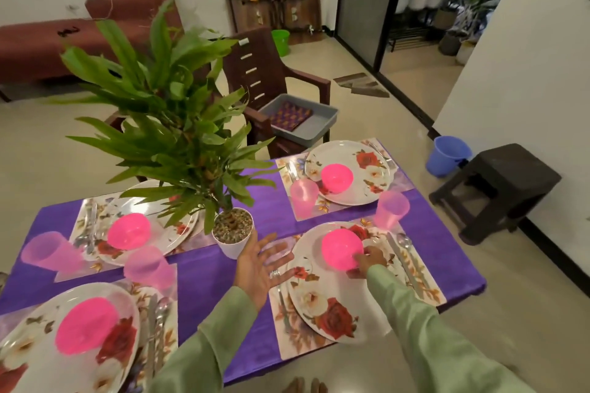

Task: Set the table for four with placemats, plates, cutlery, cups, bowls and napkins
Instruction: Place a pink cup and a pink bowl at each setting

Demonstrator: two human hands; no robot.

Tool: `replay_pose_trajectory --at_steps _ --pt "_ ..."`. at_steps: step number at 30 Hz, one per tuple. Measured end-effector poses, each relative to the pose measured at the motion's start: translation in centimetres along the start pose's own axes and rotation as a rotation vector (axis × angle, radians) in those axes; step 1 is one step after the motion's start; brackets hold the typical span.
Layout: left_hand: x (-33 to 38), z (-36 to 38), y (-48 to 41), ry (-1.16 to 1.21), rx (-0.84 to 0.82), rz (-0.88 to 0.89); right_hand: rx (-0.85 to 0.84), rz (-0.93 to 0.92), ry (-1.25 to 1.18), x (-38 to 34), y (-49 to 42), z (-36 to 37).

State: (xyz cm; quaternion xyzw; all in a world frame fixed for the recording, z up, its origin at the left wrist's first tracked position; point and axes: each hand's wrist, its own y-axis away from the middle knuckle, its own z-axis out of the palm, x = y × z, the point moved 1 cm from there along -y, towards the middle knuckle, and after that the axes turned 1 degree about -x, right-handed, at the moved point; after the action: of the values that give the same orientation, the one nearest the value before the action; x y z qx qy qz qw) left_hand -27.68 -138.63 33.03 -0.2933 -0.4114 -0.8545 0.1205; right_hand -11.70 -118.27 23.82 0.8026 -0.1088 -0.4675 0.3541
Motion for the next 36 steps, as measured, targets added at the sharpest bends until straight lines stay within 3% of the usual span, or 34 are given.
replay_pose_trajectory --at_steps 9,13,16,20,25,28,36 --pt "-0.8 0.8 -2.0 -0.007 -0.051 -0.04 0.022 0.111 -0.14 1.8 -2.2 -0.5" --pt "-1.3 3.6 -3.2 -0.06 -0.082 -0.069 0.061 -0.059 0.124 0.4 -0.1 -3.0" --pt "-2.3 6.5 -4.1 -0.098 -0.115 -0.065 0.107 -0.286 0.239 -0.7 -0.1 -5.7" --pt "-4.4 12.2 -5.7 -0.17 -0.159 -0.043 0.165 -0.531 0.296 -3.4 -0.9 -11.1" --pt "-8.4 21.0 -8.0 -0.232 -0.213 0.001 0.22 -0.694 0.155 -6.5 -3.7 -19.5" --pt "-11.8 27.0 -9.6 -0.265 -0.215 0.011 0.232 -0.725 0.089 -7.6 -6.7 -25.7" --pt "-19.6 42.1 -13.1 -0.274 -0.186 0.04 0.201 -0.752 0.23 -8.4 -13.7 -40.3"
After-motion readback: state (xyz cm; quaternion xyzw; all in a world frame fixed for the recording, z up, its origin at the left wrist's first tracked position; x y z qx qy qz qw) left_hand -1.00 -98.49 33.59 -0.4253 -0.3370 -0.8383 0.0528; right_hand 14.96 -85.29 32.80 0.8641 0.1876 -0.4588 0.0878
